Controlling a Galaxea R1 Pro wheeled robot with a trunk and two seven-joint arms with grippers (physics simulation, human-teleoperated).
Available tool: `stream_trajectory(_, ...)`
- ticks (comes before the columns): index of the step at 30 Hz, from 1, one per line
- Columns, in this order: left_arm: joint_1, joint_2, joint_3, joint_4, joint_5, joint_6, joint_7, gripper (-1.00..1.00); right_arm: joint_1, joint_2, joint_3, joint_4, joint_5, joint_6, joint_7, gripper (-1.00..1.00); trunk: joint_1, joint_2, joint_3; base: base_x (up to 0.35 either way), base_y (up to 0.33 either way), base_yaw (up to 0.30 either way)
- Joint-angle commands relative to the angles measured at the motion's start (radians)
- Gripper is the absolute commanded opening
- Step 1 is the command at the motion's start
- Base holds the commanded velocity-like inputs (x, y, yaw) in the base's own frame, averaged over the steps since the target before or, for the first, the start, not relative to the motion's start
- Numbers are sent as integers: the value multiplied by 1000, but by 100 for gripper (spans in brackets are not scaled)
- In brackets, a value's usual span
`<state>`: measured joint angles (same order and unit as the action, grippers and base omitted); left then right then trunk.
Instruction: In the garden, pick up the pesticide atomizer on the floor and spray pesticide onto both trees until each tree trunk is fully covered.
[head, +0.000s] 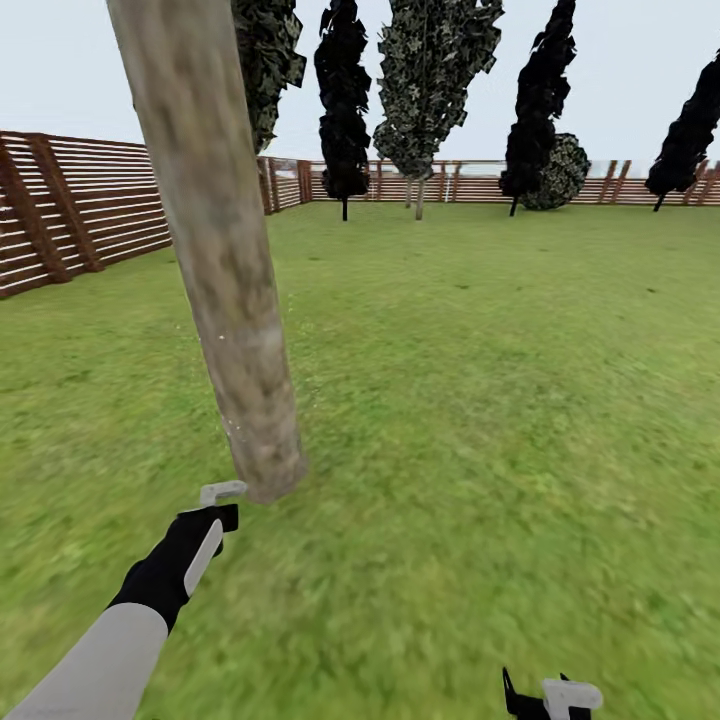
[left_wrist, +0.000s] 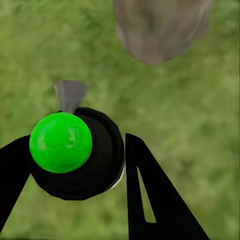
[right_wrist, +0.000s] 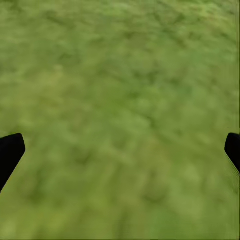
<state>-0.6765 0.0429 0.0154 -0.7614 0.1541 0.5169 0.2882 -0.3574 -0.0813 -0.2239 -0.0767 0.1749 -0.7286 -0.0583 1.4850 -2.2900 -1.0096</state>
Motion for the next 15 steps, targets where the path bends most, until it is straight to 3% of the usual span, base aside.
stream_trajectory(1,0,-1,0,0,-1,0,0,-100,0,0,0,0,0,0,0,100,0,0,0,112,-260,278)
stream_trajectory(11,0,-2,0,0,-1,0,0,-100,0,0,0,0,0,0,0,100,0,0,0,37,-271,277)
stream_trajectory(15,0,-2,0,2,-1,0,0,-100,0,0,0,0,0,0,0,100,0,0,0,0,-274,72)
